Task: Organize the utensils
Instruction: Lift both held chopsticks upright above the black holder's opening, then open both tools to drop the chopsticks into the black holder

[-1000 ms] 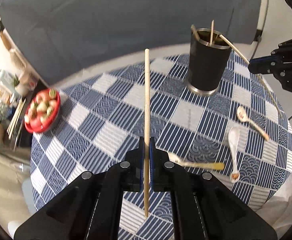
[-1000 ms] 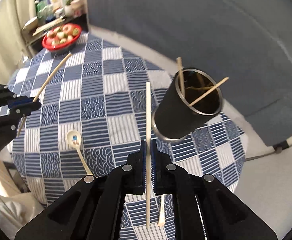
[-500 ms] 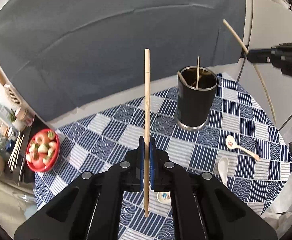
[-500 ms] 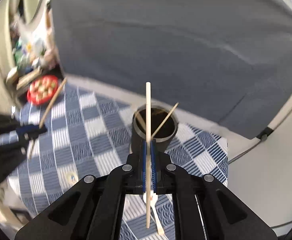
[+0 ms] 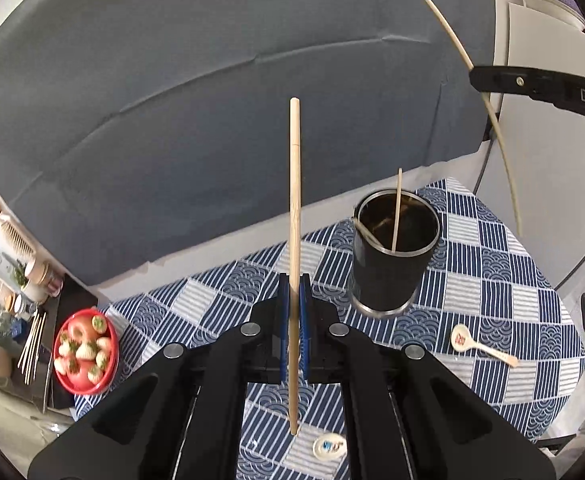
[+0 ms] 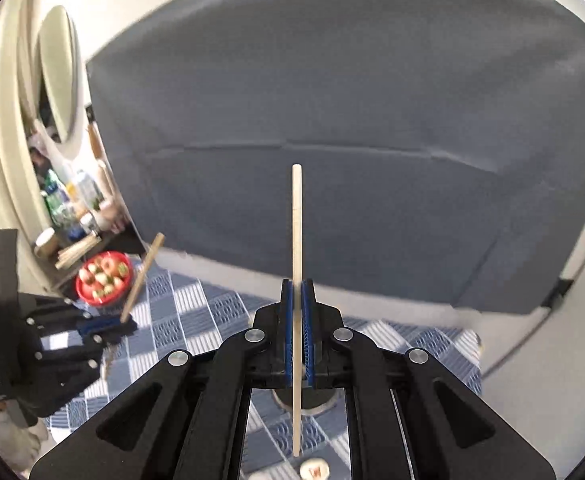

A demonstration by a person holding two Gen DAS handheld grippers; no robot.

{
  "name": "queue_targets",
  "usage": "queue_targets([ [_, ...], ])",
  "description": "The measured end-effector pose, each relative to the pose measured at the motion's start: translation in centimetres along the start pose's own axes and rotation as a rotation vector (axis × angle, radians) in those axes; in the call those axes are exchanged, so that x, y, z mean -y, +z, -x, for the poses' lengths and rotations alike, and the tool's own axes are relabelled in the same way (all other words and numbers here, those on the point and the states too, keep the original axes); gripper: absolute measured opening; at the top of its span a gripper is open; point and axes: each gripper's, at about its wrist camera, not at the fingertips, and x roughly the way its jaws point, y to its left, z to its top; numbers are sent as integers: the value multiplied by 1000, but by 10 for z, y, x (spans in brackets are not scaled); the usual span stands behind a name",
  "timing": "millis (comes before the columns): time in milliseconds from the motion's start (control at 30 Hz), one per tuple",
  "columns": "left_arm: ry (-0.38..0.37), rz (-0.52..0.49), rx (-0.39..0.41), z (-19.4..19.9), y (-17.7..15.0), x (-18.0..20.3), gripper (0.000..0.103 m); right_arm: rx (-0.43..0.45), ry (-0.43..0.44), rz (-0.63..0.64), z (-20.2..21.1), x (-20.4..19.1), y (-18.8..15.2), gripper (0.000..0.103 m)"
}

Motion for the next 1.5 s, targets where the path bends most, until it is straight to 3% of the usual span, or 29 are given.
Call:
queue_targets([
  [133,-39,24,7,-11,17,-3,5,63,64,-26,-8,12,5,4],
  [300,-140,70,89,-18,41,-2,5,117,121,-36,-19,25,8,4],
  [533,-248,59,299,-26,61,13,5,127,154,-71,-38,50,2,5],
  [600,-325,83,345,-35,65,14,5,151,172,-84,-41,59,-1,5],
  [800,-447,167,336,-79,72,16,5,189,234,-96,-56,73,-12,5],
  [1033,-515,204,328,-112,62,22,5,193,295,-98,-81,83,-26,5],
  [1167,-535,233,299,-128,54,24,5,190,336,-107,-91,86,-32,5],
  [1367,-517,221,246,-137,40,30,5,148,323,-85,-110,86,-49,5],
  [1400,-528,213,181,-137,38,30,5,138,325,-81,-112,86,-51,5],
  [1500,-514,209,169,-136,36,28,5,114,323,-64,-113,83,-55,5],
])
